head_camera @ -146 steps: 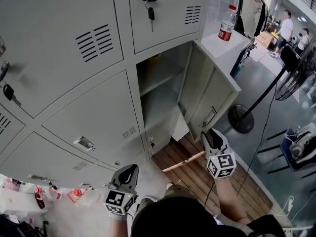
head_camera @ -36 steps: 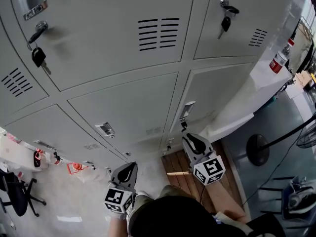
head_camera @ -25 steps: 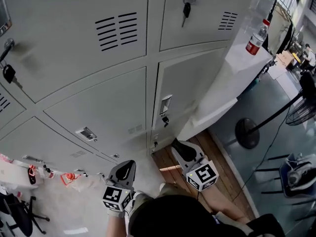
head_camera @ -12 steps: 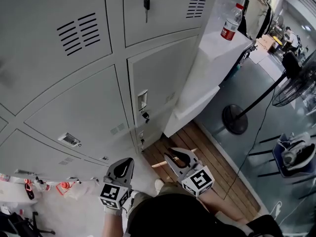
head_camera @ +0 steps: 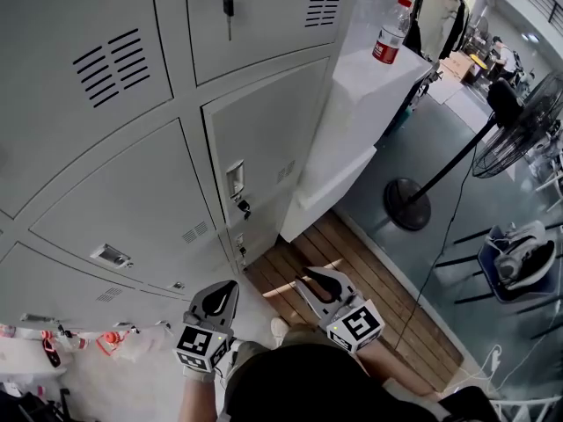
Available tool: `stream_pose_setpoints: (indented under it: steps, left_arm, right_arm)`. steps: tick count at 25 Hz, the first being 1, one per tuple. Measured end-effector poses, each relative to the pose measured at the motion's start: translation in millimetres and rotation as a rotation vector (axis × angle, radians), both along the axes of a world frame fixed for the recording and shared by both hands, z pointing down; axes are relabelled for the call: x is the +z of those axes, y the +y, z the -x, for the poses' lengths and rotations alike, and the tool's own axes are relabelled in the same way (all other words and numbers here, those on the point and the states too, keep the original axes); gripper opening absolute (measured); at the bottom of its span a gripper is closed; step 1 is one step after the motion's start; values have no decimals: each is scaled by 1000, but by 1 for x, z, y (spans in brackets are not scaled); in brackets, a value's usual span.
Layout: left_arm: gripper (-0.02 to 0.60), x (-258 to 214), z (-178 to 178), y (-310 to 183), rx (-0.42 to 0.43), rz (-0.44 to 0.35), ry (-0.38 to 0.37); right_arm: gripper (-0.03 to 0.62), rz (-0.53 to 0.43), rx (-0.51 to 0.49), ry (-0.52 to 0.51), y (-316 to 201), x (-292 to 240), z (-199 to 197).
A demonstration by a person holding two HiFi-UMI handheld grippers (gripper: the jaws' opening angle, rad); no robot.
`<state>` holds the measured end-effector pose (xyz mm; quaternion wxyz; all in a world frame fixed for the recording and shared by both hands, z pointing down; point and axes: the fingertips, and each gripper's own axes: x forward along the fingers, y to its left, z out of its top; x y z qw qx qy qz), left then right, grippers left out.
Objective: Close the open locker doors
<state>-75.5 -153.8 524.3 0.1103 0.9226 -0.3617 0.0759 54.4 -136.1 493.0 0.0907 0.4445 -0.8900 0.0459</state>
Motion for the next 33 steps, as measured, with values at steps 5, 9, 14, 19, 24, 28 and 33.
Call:
stream_pose_setpoints:
  steps: [5, 9, 14, 19, 24, 28, 33]
  left_arm:
    - [8, -1, -7, 3, 25, -6, 1]
    - [8, -1, -7, 4, 24, -2, 3]
    - [9, 0, -3, 5, 14, 0, 0]
    - [9, 1, 1, 5, 3, 1, -3]
    - [9, 3, 4, 5, -9, 4, -7]
    - [9, 0, 6, 4, -16, 6, -14]
    - [9, -2, 5, 3, -20, 5, -17]
  right_arm:
    - [84, -5, 12, 3, 1, 1, -3]
    - [84, 3, -1, 7, 1, 1, -1]
    - [84, 5, -22, 11, 1, 3, 5]
    - [84, 6, -33, 9, -1, 3, 10]
    - [84, 11, -41, 5, -1, 6, 13]
    - [84, 14, -47, 5, -1, 7, 14]
    - [84, 14, -52, 3, -2, 7, 15]
